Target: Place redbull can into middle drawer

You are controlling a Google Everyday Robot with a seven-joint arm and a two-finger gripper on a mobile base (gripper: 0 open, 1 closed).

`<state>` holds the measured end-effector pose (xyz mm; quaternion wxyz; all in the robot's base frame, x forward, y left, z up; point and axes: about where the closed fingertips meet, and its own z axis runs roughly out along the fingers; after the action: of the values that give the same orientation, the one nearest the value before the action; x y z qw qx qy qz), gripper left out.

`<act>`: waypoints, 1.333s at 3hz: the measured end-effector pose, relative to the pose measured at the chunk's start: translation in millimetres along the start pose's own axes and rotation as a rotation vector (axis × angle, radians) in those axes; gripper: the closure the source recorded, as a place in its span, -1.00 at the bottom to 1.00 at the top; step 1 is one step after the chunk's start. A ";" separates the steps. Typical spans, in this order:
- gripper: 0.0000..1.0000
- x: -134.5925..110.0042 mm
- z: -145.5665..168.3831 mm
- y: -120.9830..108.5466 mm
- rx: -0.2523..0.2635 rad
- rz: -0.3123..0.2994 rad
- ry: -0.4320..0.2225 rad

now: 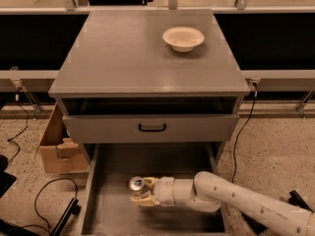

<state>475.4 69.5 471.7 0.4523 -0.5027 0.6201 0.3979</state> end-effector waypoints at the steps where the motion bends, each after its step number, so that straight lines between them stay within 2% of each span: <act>1: 1.00 32.9 19.2 -0.7 -0.012 0.016 -0.030; 2: 0.65 36.3 22.8 1.8 -0.016 0.026 -0.037; 4: -0.29 35.3 25.8 3.9 -0.022 0.026 -0.039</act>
Offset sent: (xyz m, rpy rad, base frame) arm 0.0011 0.0084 -0.0330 0.0293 0.0106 0.0061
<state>472.7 85.3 430.9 0.4534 -0.4916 0.6132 0.4204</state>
